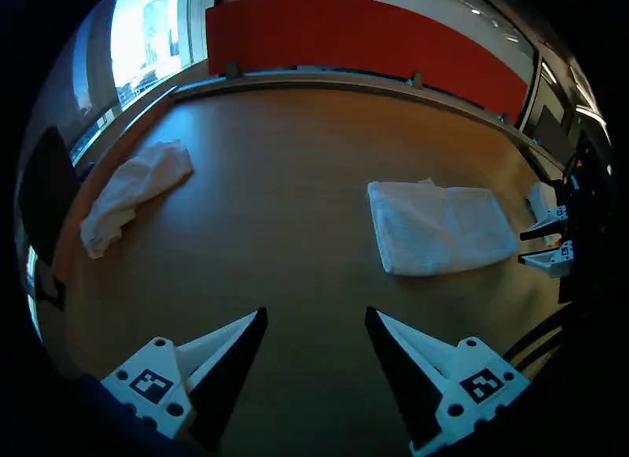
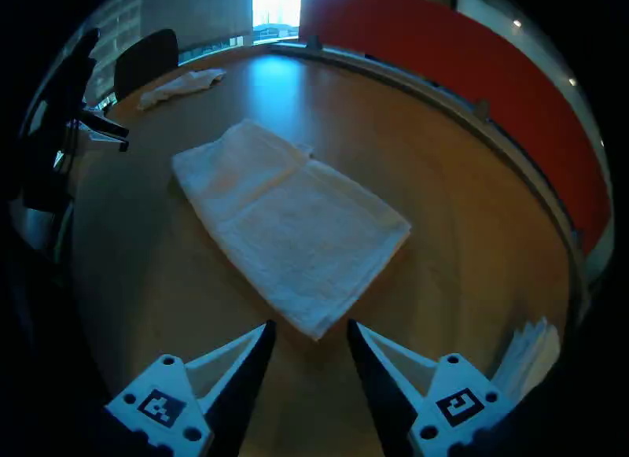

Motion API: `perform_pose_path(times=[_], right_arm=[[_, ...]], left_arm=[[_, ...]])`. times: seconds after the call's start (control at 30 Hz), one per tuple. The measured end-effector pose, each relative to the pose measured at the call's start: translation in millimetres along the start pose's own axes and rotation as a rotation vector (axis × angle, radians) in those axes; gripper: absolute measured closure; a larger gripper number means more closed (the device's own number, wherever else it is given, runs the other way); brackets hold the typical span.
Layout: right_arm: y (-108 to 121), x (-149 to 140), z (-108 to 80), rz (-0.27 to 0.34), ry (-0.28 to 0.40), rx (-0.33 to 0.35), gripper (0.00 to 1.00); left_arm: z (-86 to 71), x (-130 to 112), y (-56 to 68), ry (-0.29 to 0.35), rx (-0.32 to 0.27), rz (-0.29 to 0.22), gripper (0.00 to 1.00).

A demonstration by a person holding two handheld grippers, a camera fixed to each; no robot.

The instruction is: Fold towel

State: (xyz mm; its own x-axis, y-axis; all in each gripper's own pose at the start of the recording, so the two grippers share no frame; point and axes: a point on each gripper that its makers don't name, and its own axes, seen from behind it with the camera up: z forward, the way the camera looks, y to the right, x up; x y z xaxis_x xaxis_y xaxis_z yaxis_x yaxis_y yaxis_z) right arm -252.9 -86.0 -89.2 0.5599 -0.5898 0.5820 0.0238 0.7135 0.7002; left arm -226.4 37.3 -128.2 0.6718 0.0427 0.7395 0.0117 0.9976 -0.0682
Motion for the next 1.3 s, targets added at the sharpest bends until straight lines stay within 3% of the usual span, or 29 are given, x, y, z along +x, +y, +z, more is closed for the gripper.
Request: perform_pose_path(times=[0.4,0.57,0.67,0.8,1.07,1.3], right_arm=[[1,-6,5.8,0.012,-0.020,0.032,0.51],[1,-9,8.5,0.016,-0.031,0.037,0.75],[1,-11,10.4,0.022,-0.038,0.035,0.79],[0,-10,9.5,0.030,-0.028,0.035,0.93],[-4,-2,2.3,0.026,-0.007,0.032,0.93],[1,24,-17.2,0.000,0.048,0.002,0.93]], left_arm=[[-6.2,-9,-3.4,-0.004,0.006,-0.030,0.08],[-8.4,-9,-4.3,-0.002,0.008,-0.030,0.08],[-9.4,-10,-5.3,-0.002,0.010,-0.031,0.08],[-9.9,-11,-6.7,-0.002,0.011,-0.032,0.08],[-10.5,-10,-6.8,-0.002,0.011,-0.029,0.08],[-11.5,-7,-6.8,0.004,0.011,-0.033,0.08]])
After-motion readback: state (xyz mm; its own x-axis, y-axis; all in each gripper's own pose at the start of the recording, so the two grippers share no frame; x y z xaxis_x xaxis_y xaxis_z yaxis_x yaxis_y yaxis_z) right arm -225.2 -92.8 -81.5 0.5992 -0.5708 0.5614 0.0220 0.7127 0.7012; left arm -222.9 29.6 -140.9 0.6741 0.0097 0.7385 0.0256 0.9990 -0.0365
